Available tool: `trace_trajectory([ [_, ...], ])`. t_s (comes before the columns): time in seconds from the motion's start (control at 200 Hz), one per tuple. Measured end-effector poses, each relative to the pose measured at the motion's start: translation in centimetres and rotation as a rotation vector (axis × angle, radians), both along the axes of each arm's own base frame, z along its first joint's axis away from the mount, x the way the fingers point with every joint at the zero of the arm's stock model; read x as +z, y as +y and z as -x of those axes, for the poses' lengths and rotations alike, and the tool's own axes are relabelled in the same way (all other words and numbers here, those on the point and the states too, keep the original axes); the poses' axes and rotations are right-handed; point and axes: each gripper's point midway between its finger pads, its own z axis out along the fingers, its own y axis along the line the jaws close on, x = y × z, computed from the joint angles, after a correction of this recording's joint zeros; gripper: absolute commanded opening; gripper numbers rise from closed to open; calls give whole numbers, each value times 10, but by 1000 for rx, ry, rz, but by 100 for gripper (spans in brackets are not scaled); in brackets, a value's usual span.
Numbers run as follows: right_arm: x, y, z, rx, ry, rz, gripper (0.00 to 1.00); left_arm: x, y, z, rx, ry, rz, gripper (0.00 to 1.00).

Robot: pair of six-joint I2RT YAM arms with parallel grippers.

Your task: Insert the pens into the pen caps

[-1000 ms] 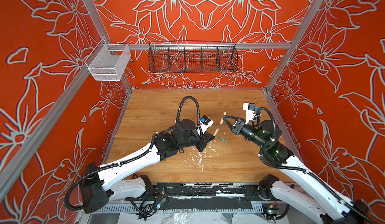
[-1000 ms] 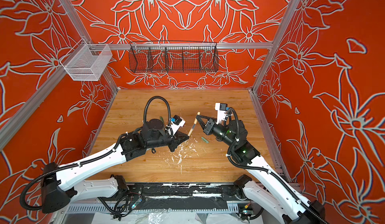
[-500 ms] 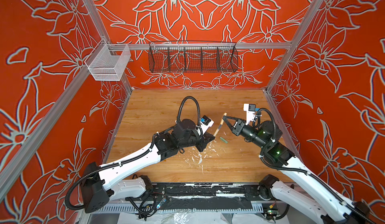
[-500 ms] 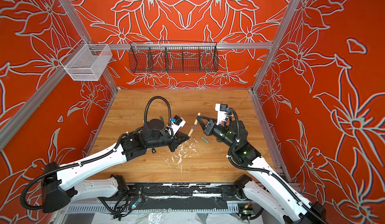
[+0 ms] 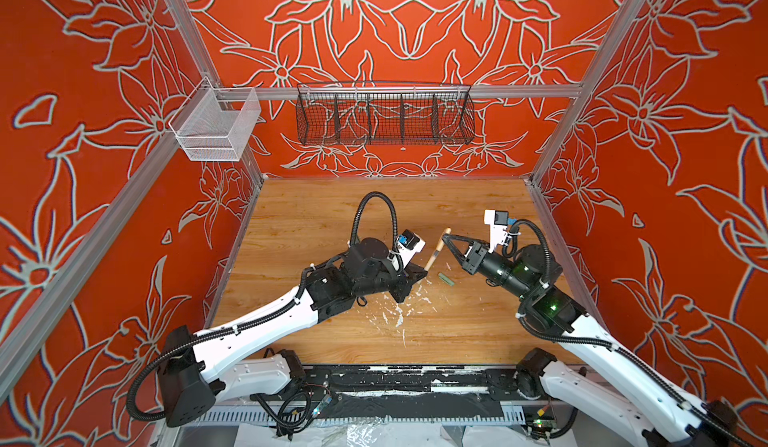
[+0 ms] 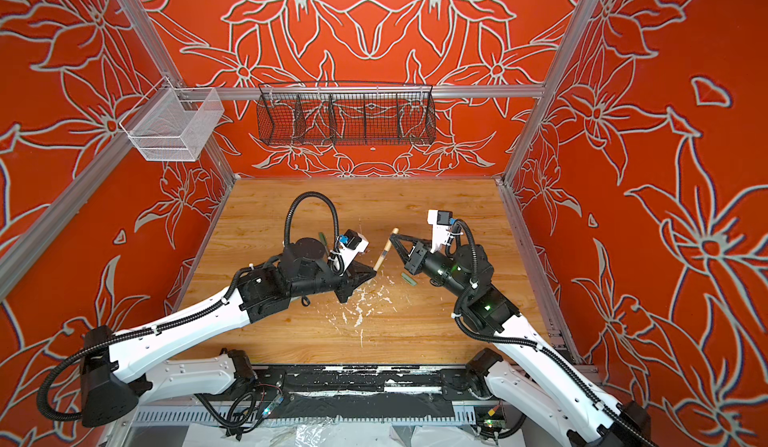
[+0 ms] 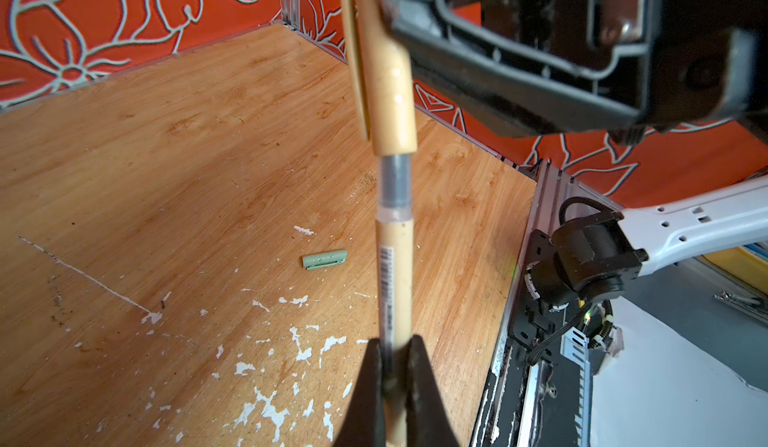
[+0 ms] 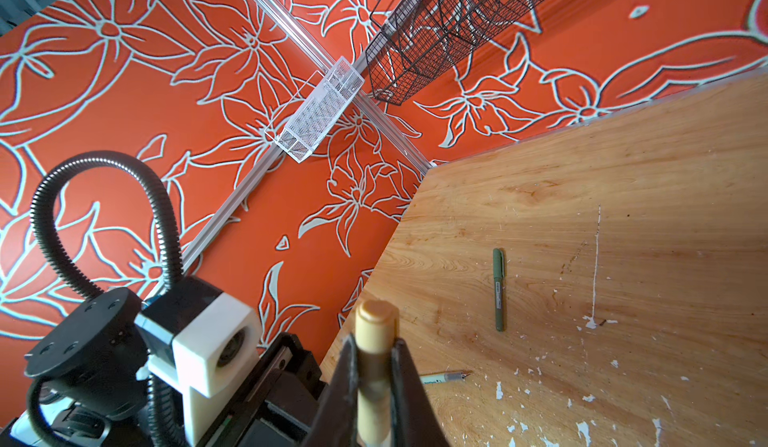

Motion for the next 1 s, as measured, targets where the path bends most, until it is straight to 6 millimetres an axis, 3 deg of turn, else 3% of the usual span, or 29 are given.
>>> trace_trajectory([
  [0.445,1,0,5,7,-21,2,11,13,-1,-2,-12,-51,-1,0],
  [0.596,4,0,6,11,-34,7,24,16,-2,-2,-17,-59,-2,0],
  [0.866,-2,3,12,36,-22,55,52,38,-6,-4,-30,-108,39,0],
  [1.001,15,-3,18,25,-66,72,57,38,-7,-3,-36,-109,41,0],
])
